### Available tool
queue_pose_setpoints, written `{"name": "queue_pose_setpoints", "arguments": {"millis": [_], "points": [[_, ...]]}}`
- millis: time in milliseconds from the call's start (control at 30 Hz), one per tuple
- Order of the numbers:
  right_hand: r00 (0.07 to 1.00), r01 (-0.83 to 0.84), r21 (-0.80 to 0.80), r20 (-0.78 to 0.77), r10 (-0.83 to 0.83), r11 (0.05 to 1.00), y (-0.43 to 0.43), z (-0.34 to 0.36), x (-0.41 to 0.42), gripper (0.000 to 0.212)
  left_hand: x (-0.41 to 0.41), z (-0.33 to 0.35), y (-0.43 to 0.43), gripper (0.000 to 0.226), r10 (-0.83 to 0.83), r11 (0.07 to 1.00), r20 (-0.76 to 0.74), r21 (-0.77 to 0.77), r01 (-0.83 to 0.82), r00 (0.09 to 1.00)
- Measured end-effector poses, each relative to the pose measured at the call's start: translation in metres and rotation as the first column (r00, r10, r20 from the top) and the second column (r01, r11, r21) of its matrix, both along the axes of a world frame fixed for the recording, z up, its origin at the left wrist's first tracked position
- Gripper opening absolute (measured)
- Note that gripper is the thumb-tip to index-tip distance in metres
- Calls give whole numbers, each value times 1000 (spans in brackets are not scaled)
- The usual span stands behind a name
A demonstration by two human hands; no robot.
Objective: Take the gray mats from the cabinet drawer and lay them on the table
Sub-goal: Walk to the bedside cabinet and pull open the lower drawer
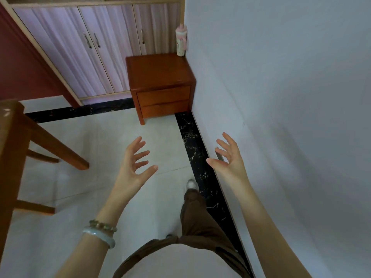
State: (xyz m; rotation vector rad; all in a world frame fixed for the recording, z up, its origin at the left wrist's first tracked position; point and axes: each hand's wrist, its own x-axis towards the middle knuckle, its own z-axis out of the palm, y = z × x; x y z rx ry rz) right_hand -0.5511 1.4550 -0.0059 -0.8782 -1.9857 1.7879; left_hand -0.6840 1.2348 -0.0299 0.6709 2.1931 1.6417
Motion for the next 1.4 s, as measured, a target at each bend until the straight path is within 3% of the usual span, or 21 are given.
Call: {"name": "queue_pose_setpoints", "arguments": {"millis": [433, 867, 1133, 1400], "points": [[980, -198, 2, 22, 198, 980, 197, 0, -288, 77, -234, -14, 172, 77, 247, 969, 37, -3, -247, 968], [926, -360, -66, 100, 365, 931, 282, -15, -459, 78, -373, -9, 254, 78, 379, 923, 14, -73, -377, 925], [929, -333, -80, 142, 341, 940, 290, -29, -531, 78, -458, -24, 265, 79, 364, 928, 56, -105, -358, 930], [947, -237, -135, 190, 260, 962, 288, -46, -590, 78, -533, -48, 262, 77, 224, 966, 81, -151, -210, 971]]}}
